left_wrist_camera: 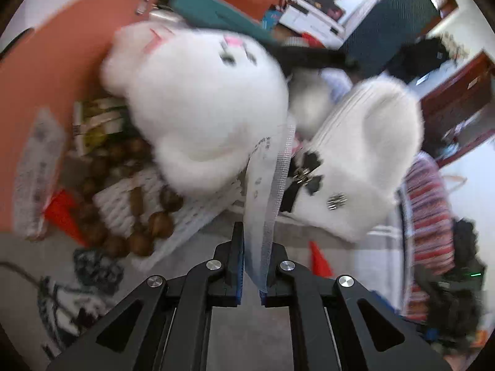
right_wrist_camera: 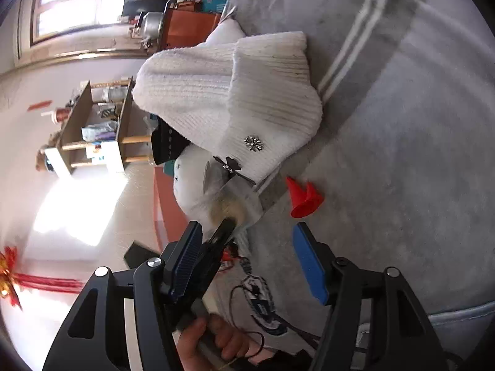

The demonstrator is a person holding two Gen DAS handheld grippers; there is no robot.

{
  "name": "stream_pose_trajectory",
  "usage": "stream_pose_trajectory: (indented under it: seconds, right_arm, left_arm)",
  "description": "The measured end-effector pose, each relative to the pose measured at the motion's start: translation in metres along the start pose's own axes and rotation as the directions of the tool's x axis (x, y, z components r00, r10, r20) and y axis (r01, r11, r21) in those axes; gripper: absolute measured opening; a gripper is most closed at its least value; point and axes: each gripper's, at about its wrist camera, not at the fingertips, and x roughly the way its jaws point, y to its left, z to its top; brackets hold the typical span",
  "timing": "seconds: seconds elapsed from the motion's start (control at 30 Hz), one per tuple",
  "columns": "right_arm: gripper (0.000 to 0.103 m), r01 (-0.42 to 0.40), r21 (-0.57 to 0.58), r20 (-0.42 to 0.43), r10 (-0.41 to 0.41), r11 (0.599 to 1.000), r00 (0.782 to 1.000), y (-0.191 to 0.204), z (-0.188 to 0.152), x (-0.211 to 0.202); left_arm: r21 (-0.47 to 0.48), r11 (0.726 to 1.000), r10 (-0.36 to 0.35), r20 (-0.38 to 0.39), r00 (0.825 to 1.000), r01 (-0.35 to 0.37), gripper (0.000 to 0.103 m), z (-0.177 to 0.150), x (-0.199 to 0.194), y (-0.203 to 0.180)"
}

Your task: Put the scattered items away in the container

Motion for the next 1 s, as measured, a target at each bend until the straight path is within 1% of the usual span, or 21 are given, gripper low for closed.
stream_pose_trajectory:
  seconds: [0.1,0.17,0.2,0.27,0.3,0.33,0.37,0.4,0.43,0.47,0.53,0.57,0.63,0.67,0.73,0.77,0.8,0.83,0.87,0.93,1.0]
  right_arm:
    - [0.061,-0.005,0.006,0.003,0.005,1.000,1.000,-0.001,-0.001,-0.002]
    - [0.061,0.002,0.000,-0.001,-0.002,1.000,1.000,0.000,-0.003,-0.003]
    - [0.061,0.005,-0.002,-0.003,-0.005,1.000,1.000,0.000,-0.004,-0.004]
    - [0.061,0.012,-0.006,-0.008,-0.013,1.000,1.000,0.001,-0.006,-0.003]
    - [0.061,0.015,-0.008,-0.011,-0.015,1.000,1.000,0.001,-0.007,-0.003]
    - [0.061,0.019,-0.012,-0.013,-0.019,1.000,1.000,0.001,-0.008,-0.003]
    - [0.061,0.026,-0.018,-0.015,-0.026,1.000,1.000,0.002,-0.009,-0.002]
    - [0.061,0.036,-0.026,-0.016,-0.036,0.999,0.999,0.002,-0.010,-0.001]
    - [0.061,0.051,-0.037,-0.015,-0.052,0.998,0.999,0.003,-0.010,0.000]
    - [0.061,0.078,-0.054,-0.009,-0.079,0.995,0.997,0.004,-0.010,0.000]
    - [0.061,0.139,-0.093,0.006,-0.139,0.986,0.990,0.006,-0.010,0.003]
    - [0.061,0.160,-0.110,0.007,-0.161,0.981,0.987,0.007,-0.010,0.005]
    - [0.061,0.169,-0.115,-0.001,-0.170,0.979,0.985,0.006,-0.010,0.009]
    - [0.061,0.165,-0.111,-0.009,-0.167,0.980,0.986,0.004,-0.010,0.011]
    - [0.061,0.155,-0.105,-0.022,-0.158,0.982,0.987,0.003,-0.011,0.011]
    - [0.061,0.150,-0.101,-0.024,-0.153,0.983,0.988,0.002,-0.012,0.011]
    - [0.061,0.146,-0.096,-0.022,-0.149,0.985,0.989,0.001,-0.012,0.009]
    - [0.061,0.143,-0.091,-0.018,-0.145,0.985,0.989,0.000,-0.011,0.008]
    - [0.061,0.140,-0.083,-0.013,-0.142,0.987,0.990,-0.001,-0.010,0.006]
    - [0.061,0.130,-0.058,-0.012,-0.131,0.990,0.991,-0.006,-0.009,0.004]
    - [0.061,0.109,-0.032,-0.025,-0.110,0.994,0.994,-0.009,-0.008,0.005]
  left_arm:
    - [-0.054,0.996,-0.061,0.084,0.995,0.065,0.004,0.006,-0.059,0.012]
    - [-0.093,0.990,-0.087,0.181,0.980,0.105,0.004,0.015,-0.111,0.025]
    - [-0.111,0.986,-0.095,0.232,0.968,0.123,0.004,0.021,-0.135,0.032]
    - [-0.143,0.979,-0.088,0.352,0.932,0.146,0.005,0.041,-0.188,0.048]
    - [-0.158,0.977,-0.065,0.412,0.909,0.142,0.005,0.051,-0.210,0.057]
    - [-0.179,0.977,-0.019,0.475,0.880,0.118,0.005,0.061,-0.232,0.069]
    - [-0.205,0.975,0.036,0.514,0.857,0.082,0.018,0.070,-0.249,0.081]
    - [-0.240,0.970,0.094,0.520,0.849,0.039,0.056,0.077,-0.258,0.092]
    - [-0.280,0.960,0.139,0.492,0.860,0.006,0.078,0.085,-0.260,0.105]
    - [-0.302,0.953,0.142,0.451,0.881,0.000,0.096,0.090,-0.256,0.115]
    - [-0.268,0.963,0.082,0.370,0.926,0.022,0.096,0.085,-0.236,0.118]
    - [-0.218,0.976,0.070,0.328,0.942,0.003,0.096,0.077,-0.222,0.111]
    - [-0.094,0.993,0.087,0.252,0.964,-0.066,0.096,0.058,-0.189,0.088]
    - [-0.019,0.995,0.101,0.211,0.972,-0.099,0.096,0.043,-0.168,0.071]
    - [0.138,0.977,0.146,0.141,0.979,-0.165,0.096,0.011,-0.121,0.033]
    - [0.215,0.958,0.168,0.124,0.978,-0.192,0.090,-0.005,-0.099,0.016]
    - [0.278,0.937,0.185,0.121,0.975,-0.212,0.063,-0.018,-0.083,0.002]
    - [0.333,0.910,0.219,0.116,0.969,-0.246,0.044,-0.029,-0.067,-0.012]
    - [0.366,0.890,0.250,0.104,0.963,-0.271,0.017,-0.037,-0.053,-0.022]
    - [0.357,0.892,0.269,0.073,0.960,-0.277,0.015,-0.035,-0.029,-0.023]
    - [0.323,0.893,0.307,0.075,0.949,-0.314,0.015,-0.026,-0.015,-0.016]
